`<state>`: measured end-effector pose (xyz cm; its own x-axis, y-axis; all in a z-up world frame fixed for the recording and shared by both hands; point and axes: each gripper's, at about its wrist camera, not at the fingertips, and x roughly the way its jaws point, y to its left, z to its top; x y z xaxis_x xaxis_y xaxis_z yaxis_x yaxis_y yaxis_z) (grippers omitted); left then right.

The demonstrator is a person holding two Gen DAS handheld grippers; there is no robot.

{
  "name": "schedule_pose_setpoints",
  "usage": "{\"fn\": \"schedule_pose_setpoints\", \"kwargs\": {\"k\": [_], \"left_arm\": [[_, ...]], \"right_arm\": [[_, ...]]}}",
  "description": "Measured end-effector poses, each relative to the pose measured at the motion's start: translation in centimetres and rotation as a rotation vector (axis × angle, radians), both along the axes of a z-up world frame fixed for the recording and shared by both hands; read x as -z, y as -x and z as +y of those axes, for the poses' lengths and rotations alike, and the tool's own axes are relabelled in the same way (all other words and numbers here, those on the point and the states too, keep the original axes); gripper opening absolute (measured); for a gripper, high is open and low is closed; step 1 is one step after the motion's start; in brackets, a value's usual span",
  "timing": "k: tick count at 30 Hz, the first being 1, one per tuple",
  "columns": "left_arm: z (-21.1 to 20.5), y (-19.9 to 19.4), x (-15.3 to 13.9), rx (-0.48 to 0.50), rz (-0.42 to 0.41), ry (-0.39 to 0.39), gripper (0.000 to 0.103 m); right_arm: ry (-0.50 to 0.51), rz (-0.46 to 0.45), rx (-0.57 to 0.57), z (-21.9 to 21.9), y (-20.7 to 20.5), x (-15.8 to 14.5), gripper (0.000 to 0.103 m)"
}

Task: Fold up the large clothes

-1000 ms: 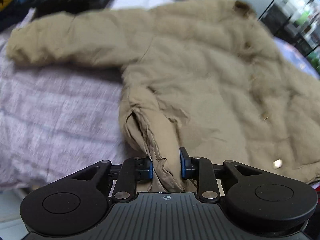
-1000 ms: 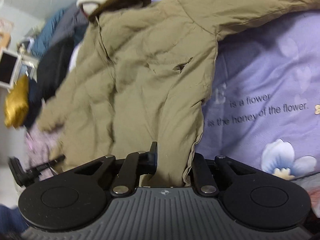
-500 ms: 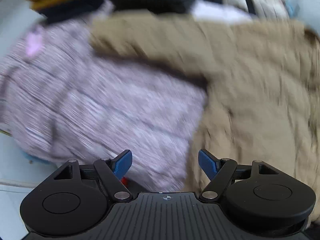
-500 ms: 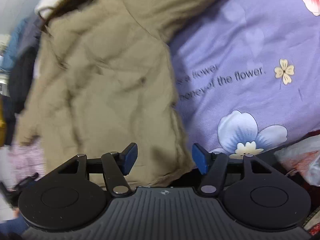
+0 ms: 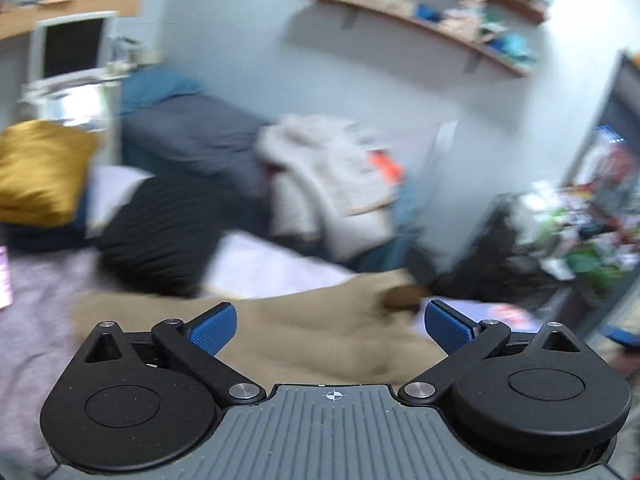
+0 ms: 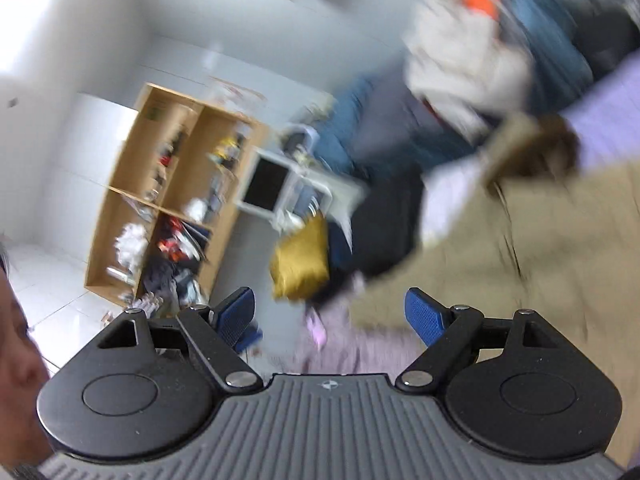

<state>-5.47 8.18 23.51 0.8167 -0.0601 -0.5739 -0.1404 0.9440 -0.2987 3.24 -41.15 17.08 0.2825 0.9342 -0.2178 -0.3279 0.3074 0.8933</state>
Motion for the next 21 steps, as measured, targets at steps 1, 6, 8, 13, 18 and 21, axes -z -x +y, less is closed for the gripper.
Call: {"fn": "schedule_pose_setpoints", "kwargs": {"k": [1,6,8,13,18,21], "left_arm": [[-0.6,-0.9,0.1,0.035,-0.014,0.006,0.103],[-2.6,-5.4,4.9,0.132,0.108,0.000,0.103],[-2.2,-6.2,7.7,0.161,0.156,0.041,0.103],[-0.7,-6.6,13.1,0.113,0.216,0.110,0.103],[0.1,-6.3,17.6,0.064,0.293,-0.052,0.103],[1.7,-5.5,19.8,0.022,0.366,-0.016,0.103]], "right_arm": [[-0.008,-0.054,0.026,0.5,-1.0,-0.6,0.086],[0.093,-0.187,0.282,4.3,-7.6,0.8,0.088],[0.230,-0.168,0.313,6.6,-11.1,3.7,0.087],[0.238,0.242,0.458,9.6,-19.3,17.0,0.083],[0.206,0.476,0.576,13.0,-23.9,27.7,0.080],[0.131,0.555,0.664,14.3,-25.8,31.9,0.080]]}}
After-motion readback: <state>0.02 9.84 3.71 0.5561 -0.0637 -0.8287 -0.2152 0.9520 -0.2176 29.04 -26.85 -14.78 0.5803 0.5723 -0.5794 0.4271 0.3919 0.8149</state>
